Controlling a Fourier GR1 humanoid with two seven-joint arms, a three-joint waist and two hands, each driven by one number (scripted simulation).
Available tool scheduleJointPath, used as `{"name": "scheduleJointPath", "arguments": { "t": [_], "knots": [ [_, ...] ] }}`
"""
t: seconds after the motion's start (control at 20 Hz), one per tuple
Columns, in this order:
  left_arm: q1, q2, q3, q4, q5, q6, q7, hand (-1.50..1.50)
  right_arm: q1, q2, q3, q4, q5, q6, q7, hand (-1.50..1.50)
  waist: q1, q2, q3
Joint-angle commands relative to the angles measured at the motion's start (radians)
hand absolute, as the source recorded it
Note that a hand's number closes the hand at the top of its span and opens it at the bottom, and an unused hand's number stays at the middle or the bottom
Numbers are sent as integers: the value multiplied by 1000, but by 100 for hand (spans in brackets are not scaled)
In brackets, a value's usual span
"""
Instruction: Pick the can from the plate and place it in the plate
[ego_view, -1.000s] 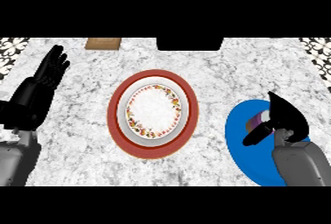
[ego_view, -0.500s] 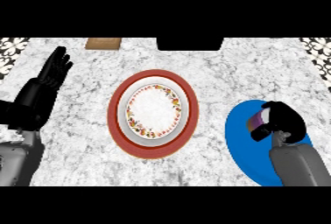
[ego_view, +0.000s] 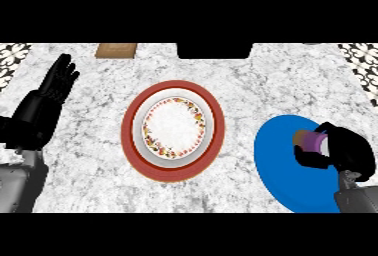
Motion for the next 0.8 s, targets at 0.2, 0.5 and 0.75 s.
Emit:
{"name": "scheduleJointPath", "arguments": {
  "t": [0.2, 0.5, 0.75],
  "knots": [
    [38, -11, 9, -50, -2, -16, 0, 0, 211, -190, -67, -102, -25, -136, -375, 150, 1, 5, 6],
    [28, -33, -1, -10, -40, -3, -18, 0, 231, -120, -46, -396, -109, -78, -357, 150, -6, 4, 5],
    [20, -18, 8, -31, -32, -9, 26, 0, 238, -67, -37, -570, -250, -92, -457, 150, -7, 2, 5]
  ]
}}
